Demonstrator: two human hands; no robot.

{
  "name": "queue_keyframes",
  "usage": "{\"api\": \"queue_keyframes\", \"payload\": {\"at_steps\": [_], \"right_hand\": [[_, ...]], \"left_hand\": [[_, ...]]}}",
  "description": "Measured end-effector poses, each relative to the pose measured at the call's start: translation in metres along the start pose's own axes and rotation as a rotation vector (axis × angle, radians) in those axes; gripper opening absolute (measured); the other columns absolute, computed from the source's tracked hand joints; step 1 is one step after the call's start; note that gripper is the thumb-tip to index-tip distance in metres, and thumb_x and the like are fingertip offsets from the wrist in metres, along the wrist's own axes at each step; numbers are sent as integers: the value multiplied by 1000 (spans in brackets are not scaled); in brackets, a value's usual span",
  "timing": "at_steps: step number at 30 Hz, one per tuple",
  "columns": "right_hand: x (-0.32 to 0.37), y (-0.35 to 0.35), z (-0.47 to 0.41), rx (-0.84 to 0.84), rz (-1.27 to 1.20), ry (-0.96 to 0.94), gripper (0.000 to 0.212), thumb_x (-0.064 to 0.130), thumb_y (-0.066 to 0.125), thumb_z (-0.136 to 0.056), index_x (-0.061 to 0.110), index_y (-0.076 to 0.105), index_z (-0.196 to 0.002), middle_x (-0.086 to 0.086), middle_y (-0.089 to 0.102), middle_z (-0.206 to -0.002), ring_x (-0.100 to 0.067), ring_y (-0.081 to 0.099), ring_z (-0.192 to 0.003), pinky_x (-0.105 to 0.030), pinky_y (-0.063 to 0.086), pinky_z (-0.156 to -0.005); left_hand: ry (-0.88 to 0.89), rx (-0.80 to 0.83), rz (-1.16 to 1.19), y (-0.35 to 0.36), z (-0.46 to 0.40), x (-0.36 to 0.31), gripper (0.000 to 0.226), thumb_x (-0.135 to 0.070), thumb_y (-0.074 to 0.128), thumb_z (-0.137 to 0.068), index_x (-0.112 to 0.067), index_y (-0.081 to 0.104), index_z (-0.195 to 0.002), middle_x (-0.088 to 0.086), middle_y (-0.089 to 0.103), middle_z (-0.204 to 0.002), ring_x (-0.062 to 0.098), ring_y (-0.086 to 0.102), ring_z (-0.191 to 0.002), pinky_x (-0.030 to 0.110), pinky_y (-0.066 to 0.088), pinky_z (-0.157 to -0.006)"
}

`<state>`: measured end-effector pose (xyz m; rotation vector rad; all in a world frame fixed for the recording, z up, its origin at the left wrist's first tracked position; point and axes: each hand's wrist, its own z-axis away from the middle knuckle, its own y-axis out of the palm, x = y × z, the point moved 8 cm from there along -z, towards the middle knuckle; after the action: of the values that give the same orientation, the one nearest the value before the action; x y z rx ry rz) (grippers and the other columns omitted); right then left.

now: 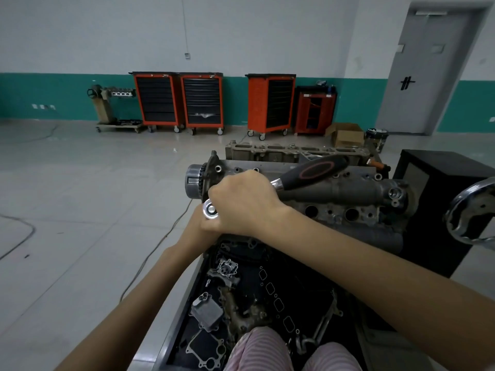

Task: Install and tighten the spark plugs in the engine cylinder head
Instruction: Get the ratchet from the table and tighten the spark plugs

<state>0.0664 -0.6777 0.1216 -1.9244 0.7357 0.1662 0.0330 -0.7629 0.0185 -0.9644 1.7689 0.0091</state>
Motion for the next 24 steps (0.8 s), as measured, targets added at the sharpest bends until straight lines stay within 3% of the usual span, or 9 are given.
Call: {"api": "queue_keyframes", "payload": {"at_steps": [3,5,7,11,13,15,18,22,24], "right_hand": [[-3,31,2,123,-20,9,39,41,51,-78,16,35,-53,4,32,-51,-14,35,-43,-23,13,-44],[-12,52,5,169,-115,60,32,41,50,-78,15,44,-59,1,48,-60,-20,52,-57,-25,21,-46],[-19,62,5,145,-177,81,31,43,50,-79,15,49,-67,-2,60,-71,-21,55,-64,-27,26,-51],[-20,67,5,125,-245,79,37,46,52,-78,14,45,-59,3,49,-59,-20,47,-58,-27,21,-47],[-25,73,8,193,-370,143,42,50,52,-77,16,43,-55,6,45,-55,-18,48,-58,-26,20,-45],[-31,81,13,295,-549,241,49,58,47,-80,15,47,-57,5,48,-55,-14,50,-56,-27,25,-46],[-38,89,20,345,-772,387,52,53,46,-85,14,39,-50,2,45,-51,-15,43,-50,-28,29,-48],[-36,96,27,367,-956,472,51,50,48,-86,12,47,-51,0,59,-53,-10,51,-50,-31,44,-59],[-35,98,27,361,-964,465,52,51,48,-86,13,46,-50,0,53,-49,-11,48,-46,-29,40,-52]], "left_hand": [[123,69,-56,5,-1,-9,51,8,56,-75,-34,33,-57,-9,43,-47,-10,42,-44,8,28,-45],[251,111,-108,5,0,-21,45,-1,54,-71,-41,36,-65,-21,57,-62,-11,46,-54,6,32,-50],[294,139,-169,5,-1,-24,41,-3,52,-70,-42,38,-66,-18,56,-59,-12,49,-59,6,35,-53],[358,203,-244,8,-5,-29,42,9,53,-67,-28,38,-58,-16,41,-51,-13,47,-57,6,34,-53],[369,182,-272,8,-7,-24,45,10,51,-70,-33,39,-60,-17,41,-52,-10,47,-56,8,34,-52],[328,133,-331,7,-6,-17,38,5,52,-77,-33,55,-67,-16,51,-57,-1,49,-54,9,35,-52],[380,58,-304,6,1,-20,25,-5,56,-77,-7,71,-97,3,70,-76,10,57,-74,-2,34,-62],[413,5,-262,5,6,-24,28,-6,56,-76,-6,70,-100,0,71,-81,-6,55,-82,-5,34,-65],[358,3,-199,6,6,-19,29,3,57,-77,-7,70,-100,-9,68,-78,-11,55,-76,-2,37,-62]]}}
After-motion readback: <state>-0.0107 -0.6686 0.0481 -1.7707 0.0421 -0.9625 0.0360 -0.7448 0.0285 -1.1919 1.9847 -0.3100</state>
